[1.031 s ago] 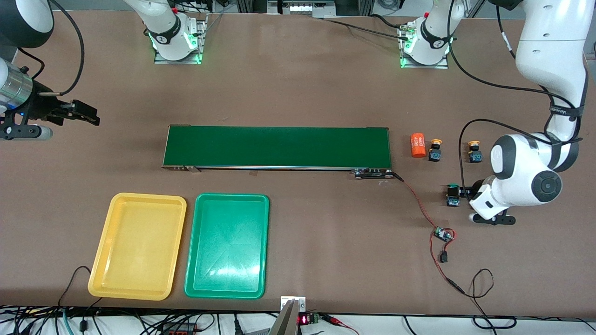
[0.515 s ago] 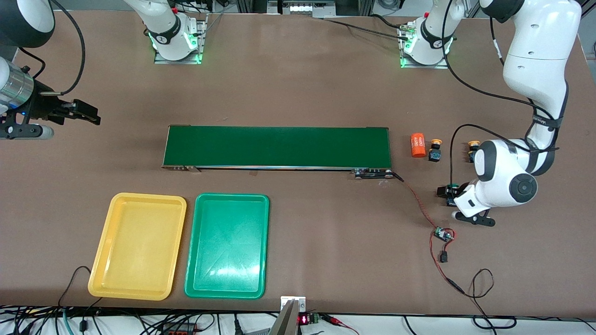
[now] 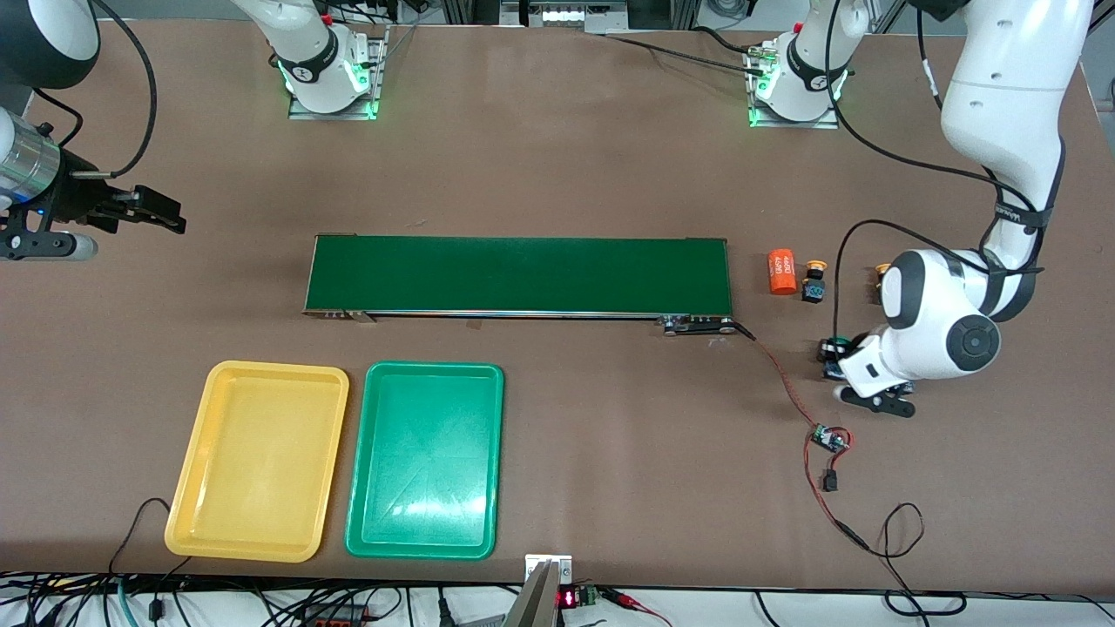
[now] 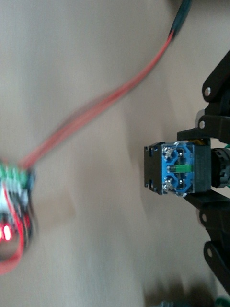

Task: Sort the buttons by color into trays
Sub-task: 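Grasp the green-based button with the left gripper and lift it, then lower the button onto the belt end and open the left gripper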

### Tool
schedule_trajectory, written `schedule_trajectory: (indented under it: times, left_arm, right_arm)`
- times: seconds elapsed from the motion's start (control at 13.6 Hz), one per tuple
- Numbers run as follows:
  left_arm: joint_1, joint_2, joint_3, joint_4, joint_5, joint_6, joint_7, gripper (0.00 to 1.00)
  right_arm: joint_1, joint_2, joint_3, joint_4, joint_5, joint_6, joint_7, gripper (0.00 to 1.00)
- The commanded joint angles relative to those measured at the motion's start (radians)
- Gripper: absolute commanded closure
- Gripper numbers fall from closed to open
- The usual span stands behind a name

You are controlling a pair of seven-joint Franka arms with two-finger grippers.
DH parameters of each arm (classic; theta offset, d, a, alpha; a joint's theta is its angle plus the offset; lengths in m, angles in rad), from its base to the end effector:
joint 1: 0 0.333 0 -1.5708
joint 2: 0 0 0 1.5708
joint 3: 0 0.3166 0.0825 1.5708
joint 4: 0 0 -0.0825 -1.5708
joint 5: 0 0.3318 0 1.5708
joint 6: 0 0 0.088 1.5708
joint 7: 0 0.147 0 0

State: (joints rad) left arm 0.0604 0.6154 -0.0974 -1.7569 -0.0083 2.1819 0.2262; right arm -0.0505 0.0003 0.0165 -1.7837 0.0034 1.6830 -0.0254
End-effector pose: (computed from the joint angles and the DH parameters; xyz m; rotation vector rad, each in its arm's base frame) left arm 0.5988 -0.0194 0.2035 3.0249 -0.3729 -0.2765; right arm 0.4968 -0.0164 0.5049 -3.1312 0.0143 0.1580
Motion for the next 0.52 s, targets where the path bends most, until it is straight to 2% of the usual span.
schedule_trajectory:
  times: [0.0,0.22,0.44]
  left_arm:
    - [-0.001,-0.152,-0.076,-0.107,0.011,-0.031,0.005,1.00]
    - [-0.010,-0.230,-0.226,-0.130,0.007,-0.042,-0.107,1.00]
    - [-0.124,-0.252,-0.268,-0.167,0.001,-0.047,-0.363,1.00]
  right_arm:
    - [-0.006,-0.025,0.003,-0.020,0.006,0.012,0.007,0.00]
    - [-0.005,-0.023,0.005,-0.020,0.003,0.014,0.007,0.00]
    - [0.000,-0.025,0.007,-0.022,0.003,0.014,0.007,0.00]
